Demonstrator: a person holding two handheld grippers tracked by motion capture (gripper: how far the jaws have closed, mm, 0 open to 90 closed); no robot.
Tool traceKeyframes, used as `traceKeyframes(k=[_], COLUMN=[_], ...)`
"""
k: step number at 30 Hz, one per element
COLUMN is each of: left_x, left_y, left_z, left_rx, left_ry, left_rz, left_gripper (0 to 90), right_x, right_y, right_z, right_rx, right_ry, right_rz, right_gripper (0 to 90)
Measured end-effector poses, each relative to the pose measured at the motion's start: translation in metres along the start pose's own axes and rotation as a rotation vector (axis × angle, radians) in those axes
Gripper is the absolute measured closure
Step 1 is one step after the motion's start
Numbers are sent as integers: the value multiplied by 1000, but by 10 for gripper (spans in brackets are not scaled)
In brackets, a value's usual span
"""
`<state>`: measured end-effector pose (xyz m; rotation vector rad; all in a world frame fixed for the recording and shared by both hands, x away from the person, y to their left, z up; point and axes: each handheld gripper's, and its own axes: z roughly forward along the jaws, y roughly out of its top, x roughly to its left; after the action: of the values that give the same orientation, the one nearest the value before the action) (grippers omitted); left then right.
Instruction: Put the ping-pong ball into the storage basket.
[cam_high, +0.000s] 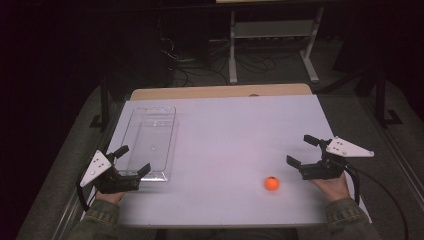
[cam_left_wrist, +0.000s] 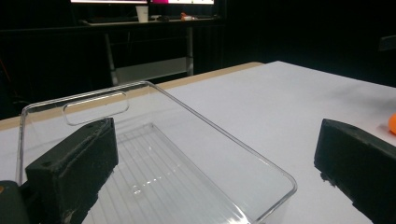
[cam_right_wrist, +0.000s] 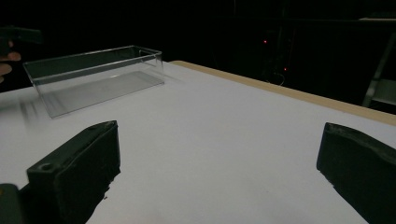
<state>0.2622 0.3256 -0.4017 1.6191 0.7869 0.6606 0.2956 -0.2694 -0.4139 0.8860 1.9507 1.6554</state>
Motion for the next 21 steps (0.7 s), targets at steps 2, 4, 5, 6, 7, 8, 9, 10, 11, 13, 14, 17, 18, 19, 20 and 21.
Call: traceKeyframes(k=[2, 4, 5, 6, 7, 8, 9, 10, 11, 13, 14, 17, 18, 19, 20, 21], left_x=[0, 0, 0, 0, -1, -1, -1, -1, -1, -1, -1, -1, -1, -1, -1, -2], left_y=[0, 1, 0, 1, 1, 0, 0, 0, 0, 1, 1, 2, 2, 3, 4, 5], left_z=[-1, -2, -2, -2, -2, -2, -2, -2, -1, -1, -1, -1, -2, -2, -2, -2], left_rx=[-7, -10, -10, -5, -4, -2, -1, -1, 0, 3, 6, 12, 11, 12, 15, 18], left_ry=[4, 3, 3, 3, 2, 1, 0, -3, -3, -7, -8, -11, -12, -14, -15, -18], left_rz=[0, -3, -3, -1, 1, 4, 4, 2, 2, 3, 3, 4, 2, 3, 7, 10], left_gripper=[0, 0, 0, 0, 0, 0, 0, 0, 0, 0, 0, 0, 0, 0, 0, 0], right_x=[0, 0, 0, 0, 1, 1, 1, 1, 0, 0, 0, 0, -1, -2, -2, -2], right_y=[0, 1, 1, 1, 2, 2, 3, 3, 2, 2, 2, 2, 1, 1, 1, 1], right_z=[-1, -2, -2, -3, -5, -6, -9, -10, -10, -9, -9, -9, -9, -10, -10, -10], right_rx=[-2, -5, -5, -8, -12, -16, -20, -19, -17, -14, -15, -14, -15, -18, -18, -18], right_ry=[1, 1, 1, 2, 4, 6, 4, 0, -1, -3, -4, -10, -13, -18, -18, -21], right_rz=[5, -3, -3, 3, 3, 5, 5, 8, 9, 12, 10, 3, 5, 10, 10, 14], right_gripper=[0, 0, 0, 0, 0, 0, 0, 0, 0, 0, 0, 0, 0, 0, 0, 0])
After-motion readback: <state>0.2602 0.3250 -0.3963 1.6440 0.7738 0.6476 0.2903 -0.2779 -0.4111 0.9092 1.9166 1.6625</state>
